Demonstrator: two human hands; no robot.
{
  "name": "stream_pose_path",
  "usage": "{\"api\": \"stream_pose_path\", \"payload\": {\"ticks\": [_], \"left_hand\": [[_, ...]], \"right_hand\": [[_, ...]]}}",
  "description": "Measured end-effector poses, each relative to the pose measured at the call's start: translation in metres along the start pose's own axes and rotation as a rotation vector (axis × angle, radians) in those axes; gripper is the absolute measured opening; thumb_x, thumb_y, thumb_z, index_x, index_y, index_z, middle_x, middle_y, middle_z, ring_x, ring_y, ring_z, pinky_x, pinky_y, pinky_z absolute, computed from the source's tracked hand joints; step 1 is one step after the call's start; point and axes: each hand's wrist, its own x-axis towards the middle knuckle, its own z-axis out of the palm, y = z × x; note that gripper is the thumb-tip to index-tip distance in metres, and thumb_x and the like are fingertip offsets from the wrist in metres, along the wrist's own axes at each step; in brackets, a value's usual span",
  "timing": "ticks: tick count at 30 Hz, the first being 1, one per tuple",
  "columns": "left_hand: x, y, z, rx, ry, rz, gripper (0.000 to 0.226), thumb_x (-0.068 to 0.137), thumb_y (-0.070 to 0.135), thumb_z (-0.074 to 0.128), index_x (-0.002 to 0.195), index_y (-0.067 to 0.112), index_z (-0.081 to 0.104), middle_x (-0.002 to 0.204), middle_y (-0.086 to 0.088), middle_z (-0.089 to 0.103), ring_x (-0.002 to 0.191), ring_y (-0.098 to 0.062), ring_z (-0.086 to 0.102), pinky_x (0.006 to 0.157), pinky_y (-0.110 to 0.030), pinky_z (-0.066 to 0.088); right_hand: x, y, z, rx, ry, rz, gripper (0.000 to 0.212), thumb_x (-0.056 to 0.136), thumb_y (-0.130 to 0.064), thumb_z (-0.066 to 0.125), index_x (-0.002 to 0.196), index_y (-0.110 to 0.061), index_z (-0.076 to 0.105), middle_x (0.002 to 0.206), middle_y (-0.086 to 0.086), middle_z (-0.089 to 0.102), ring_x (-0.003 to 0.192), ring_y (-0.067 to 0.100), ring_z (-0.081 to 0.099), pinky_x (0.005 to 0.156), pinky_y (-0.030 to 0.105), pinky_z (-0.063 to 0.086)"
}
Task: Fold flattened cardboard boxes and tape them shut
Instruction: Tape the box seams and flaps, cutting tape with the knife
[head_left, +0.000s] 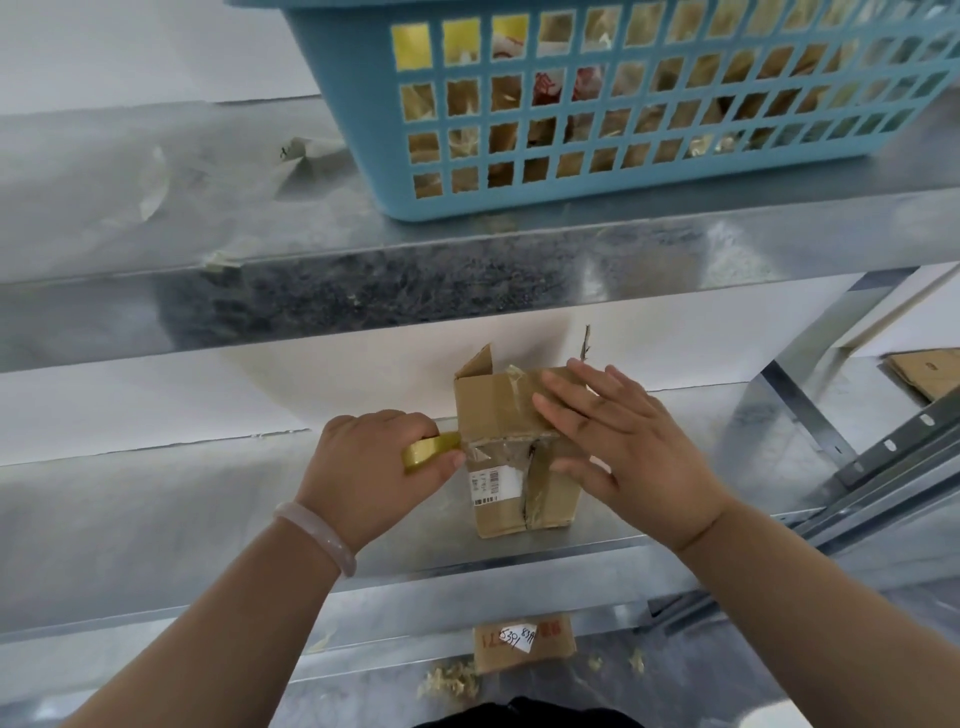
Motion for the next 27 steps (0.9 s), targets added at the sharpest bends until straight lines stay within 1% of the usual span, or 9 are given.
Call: {"api": "stream_pose_path", "payload": {"ticks": [4, 8, 12, 15, 17, 19, 23, 25, 27], "left_hand": [[0.0, 0.0, 0.002, -0.01, -0.001, 0.01, 0.047, 0.08, 0.073, 0.033, 0.078, 0.034, 0.059, 0.064, 0.012, 0.055, 0.062, -0.007, 0.051, 0.069, -0.032, 0.04], [0.001, 0.004, 0.003, -0.006, 0.011, 0.025, 0.045, 0.08, 0.073, 0.035, 0.075, 0.034, 0.058, 0.06, 0.013, 0.051, 0.06, -0.006, 0.048, 0.067, -0.032, 0.039], [0.0, 0.001, 0.003, -0.022, 0.006, 0.002, 0.043, 0.08, 0.074, 0.036, 0.075, 0.036, 0.056, 0.062, 0.013, 0.053, 0.061, -0.007, 0.05, 0.067, -0.032, 0.04], [0.0, 0.003, 0.002, -0.032, -0.009, -0.002, 0.046, 0.08, 0.074, 0.035, 0.078, 0.035, 0.059, 0.063, 0.013, 0.054, 0.062, -0.005, 0.052, 0.067, -0.032, 0.039], [0.0, 0.006, 0.001, -0.043, -0.01, -0.008, 0.049, 0.079, 0.074, 0.033, 0.077, 0.033, 0.059, 0.062, 0.012, 0.054, 0.061, -0.005, 0.052, 0.064, -0.031, 0.039], [0.0, 0.008, 0.002, -0.07, -0.014, -0.026, 0.052, 0.078, 0.075, 0.032, 0.076, 0.03, 0.06, 0.063, 0.012, 0.055, 0.062, -0.005, 0.053, 0.064, -0.031, 0.042], [-0.001, 0.01, 0.004, -0.072, -0.003, -0.045, 0.053, 0.079, 0.074, 0.031, 0.075, 0.03, 0.059, 0.064, 0.012, 0.056, 0.062, -0.005, 0.053, 0.065, -0.033, 0.047], [-0.001, 0.01, 0.003, -0.071, 0.004, -0.046, 0.051, 0.079, 0.074, 0.032, 0.075, 0.03, 0.059, 0.064, 0.012, 0.056, 0.062, -0.004, 0.053, 0.065, -0.034, 0.048], [-0.001, 0.01, 0.003, -0.068, 0.006, -0.047, 0.05, 0.079, 0.073, 0.033, 0.074, 0.03, 0.058, 0.063, 0.012, 0.055, 0.062, -0.004, 0.053, 0.065, -0.034, 0.048]], "right_hand": [[0.018, -0.03, 0.006, 0.058, 0.122, 0.093, 0.045, 0.095, -0.056, 0.049, 0.126, -0.028, 0.066, 0.134, -0.004, 0.062, 0.132, 0.024, 0.05, 0.112, 0.053, 0.034], [0.024, -0.044, 0.023, 0.099, 0.252, 0.16, 0.021, 0.089, -0.043, 0.067, 0.103, -0.032, 0.077, 0.117, -0.011, 0.07, 0.12, 0.019, 0.06, 0.102, 0.055, 0.041], [0.023, -0.039, 0.025, 0.158, 0.275, 0.125, 0.023, 0.089, -0.036, 0.068, 0.109, -0.026, 0.076, 0.122, -0.009, 0.068, 0.122, 0.018, 0.057, 0.106, 0.052, 0.039], [0.009, -0.034, 0.019, 0.218, 0.226, 0.247, 0.045, 0.097, -0.034, 0.051, 0.138, -0.015, 0.054, 0.145, 0.003, 0.051, 0.139, 0.019, 0.039, 0.119, 0.039, 0.027], [-0.009, -0.041, 0.017, 0.542, 0.105, 0.628, 0.063, 0.097, -0.048, 0.042, 0.154, -0.025, 0.026, 0.157, -0.003, 0.032, 0.146, 0.01, 0.026, 0.121, 0.029, 0.02], [-0.026, -0.052, 0.023, 0.941, -0.041, 0.921, 0.075, 0.094, -0.061, 0.036, 0.157, -0.031, 0.009, 0.157, -0.013, 0.029, 0.145, 0.001, 0.023, 0.122, 0.03, 0.021], [-0.049, -0.054, 0.027, 0.978, -0.294, 0.938, 0.07, 0.093, -0.068, 0.023, 0.156, -0.04, 0.006, 0.16, -0.02, 0.016, 0.147, -0.002, 0.01, 0.12, 0.025, 0.012], [-0.046, -0.052, 0.02, 0.948, -0.29, 0.966, 0.075, 0.089, -0.075, 0.022, 0.154, -0.045, -0.001, 0.159, -0.028, 0.006, 0.144, -0.008, 0.003, 0.117, 0.023, 0.007], [-0.035, -0.053, 0.009, 0.92, -0.189, 0.977, 0.078, 0.088, -0.075, 0.024, 0.154, -0.043, -0.001, 0.154, -0.033, 0.009, 0.139, -0.017, 0.006, 0.113, 0.015, 0.007]]}}
